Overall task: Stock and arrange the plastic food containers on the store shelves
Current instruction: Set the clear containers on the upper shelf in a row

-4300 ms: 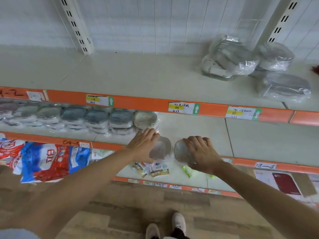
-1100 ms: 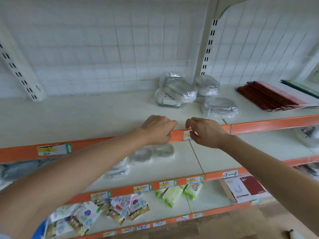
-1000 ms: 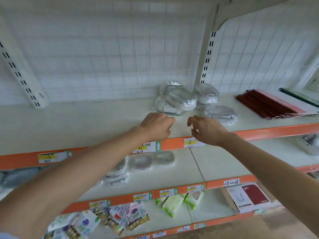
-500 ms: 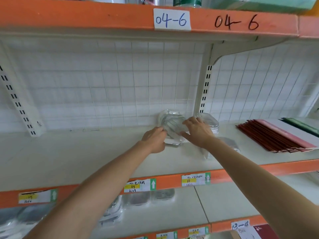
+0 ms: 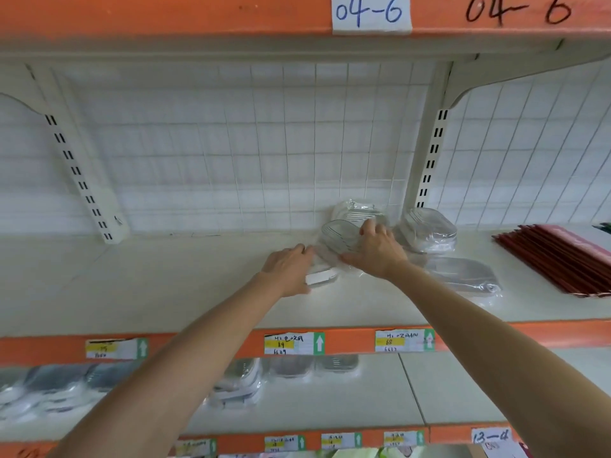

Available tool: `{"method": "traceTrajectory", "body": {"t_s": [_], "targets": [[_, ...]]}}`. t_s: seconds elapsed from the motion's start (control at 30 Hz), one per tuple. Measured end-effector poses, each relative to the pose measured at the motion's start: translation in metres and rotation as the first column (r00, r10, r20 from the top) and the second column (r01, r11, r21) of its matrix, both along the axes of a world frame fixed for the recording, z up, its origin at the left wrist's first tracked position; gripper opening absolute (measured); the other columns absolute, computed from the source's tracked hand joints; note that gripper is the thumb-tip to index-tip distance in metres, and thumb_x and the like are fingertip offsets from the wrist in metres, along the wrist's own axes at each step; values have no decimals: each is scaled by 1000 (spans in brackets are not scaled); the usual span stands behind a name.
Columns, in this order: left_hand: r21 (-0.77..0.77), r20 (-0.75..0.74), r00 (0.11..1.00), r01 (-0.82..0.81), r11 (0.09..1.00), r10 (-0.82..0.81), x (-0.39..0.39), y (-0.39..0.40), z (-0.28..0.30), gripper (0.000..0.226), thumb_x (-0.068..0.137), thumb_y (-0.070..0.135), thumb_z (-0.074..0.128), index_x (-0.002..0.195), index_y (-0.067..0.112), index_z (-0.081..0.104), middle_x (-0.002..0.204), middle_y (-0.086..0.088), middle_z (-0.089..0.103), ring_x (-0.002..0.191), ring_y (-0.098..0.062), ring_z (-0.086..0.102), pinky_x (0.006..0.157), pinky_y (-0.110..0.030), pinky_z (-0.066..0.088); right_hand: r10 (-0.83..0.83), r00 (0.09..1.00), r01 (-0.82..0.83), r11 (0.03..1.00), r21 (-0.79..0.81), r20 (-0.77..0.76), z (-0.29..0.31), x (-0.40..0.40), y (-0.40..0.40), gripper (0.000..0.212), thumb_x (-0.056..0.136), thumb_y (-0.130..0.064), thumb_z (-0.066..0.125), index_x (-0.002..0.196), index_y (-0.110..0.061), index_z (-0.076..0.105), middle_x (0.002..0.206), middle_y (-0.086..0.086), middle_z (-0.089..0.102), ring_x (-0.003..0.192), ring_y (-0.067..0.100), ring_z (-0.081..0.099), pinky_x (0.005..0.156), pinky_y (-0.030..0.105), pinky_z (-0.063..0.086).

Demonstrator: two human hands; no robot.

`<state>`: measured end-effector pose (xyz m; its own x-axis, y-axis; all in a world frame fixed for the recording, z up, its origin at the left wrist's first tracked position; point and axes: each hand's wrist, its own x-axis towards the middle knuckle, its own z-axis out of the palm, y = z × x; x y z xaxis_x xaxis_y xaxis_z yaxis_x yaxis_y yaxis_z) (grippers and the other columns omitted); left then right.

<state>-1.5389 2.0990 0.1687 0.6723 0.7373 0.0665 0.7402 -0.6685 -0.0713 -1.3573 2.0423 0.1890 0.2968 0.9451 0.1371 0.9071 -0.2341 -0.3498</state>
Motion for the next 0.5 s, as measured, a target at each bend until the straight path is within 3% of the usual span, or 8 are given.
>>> {"method": "traceTrajectory", "body": {"t_s": [0.1, 0.17, 0.27, 0.33, 0.43, 0.5], "targets": [[13, 68, 997, -45, 999, 44, -25, 3, 5, 51, 78, 39, 66, 120, 17, 48, 114, -1, 54, 108, -23, 50, 77, -31, 39, -55, 998, 56, 998, 35, -28, -2, -8, -3, 83, 78, -57, 61, 133, -4, 30, 132, 19, 36, 126, 35, 33, 101, 43, 32], [-143, 223, 966, -102, 984, 132, -44, 5, 14, 43, 77, 40, 67, 114, 22, 55, 102, 1, 51, 104, -19, 48, 77, -29, 40, -86, 994, 91, 993, 81, -60, 0, -10, -5, 81, 80, -56, 60, 134, -3, 31, 132, 20, 36, 125, 36, 32, 102, 43, 30], [-446, 466, 828, -85, 891, 313, -72, 10, 29, 26, 82, 33, 63, 107, 27, 58, 100, 2, 58, 94, -12, 55, 73, -25, 42, -67, 997, 69, 993, 93, -28, 0, -12, -7, 79, 80, -53, 62, 135, -5, 33, 132, 20, 36, 123, 37, 33, 100, 42, 31], [-522, 533, 750, -73, 850, 392, -85, 11, 33, 20, 85, 25, 58, 105, 29, 55, 95, 1, 61, 80, -11, 57, 63, -23, 39, -27, 1000, 26, 999, 29, 8, -4, -16, -9, 80, 79, -54, 62, 137, -8, 32, 131, 19, 36, 123, 37, 34, 100, 42, 32], [-468, 561, 717, -138, 873, 414, -94, 12, 28, 27, 91, 16, 48, 116, 23, 57, 100, -10, 61, 81, -22, 56, 62, -25, 38, 51, 998, -47, 995, -91, 46, -13, -27, -9, 80, 79, -58, 60, 138, -12, 33, 131, 19, 38, 123, 38, 36, 102, 42, 31], [-320, 525, 763, -234, 918, 378, -95, 12, 22, 31, 97, 15, 39, 120, 18, 59, 108, -18, 58, 96, -30, 56, 73, -28, 40, 115, 989, -99, 981, -169, 88, -19, -34, -8, 79, 81, -62, 55, 139, -14, 32, 135, 16, 39, 123, 38, 36, 105, 43, 31]]}}
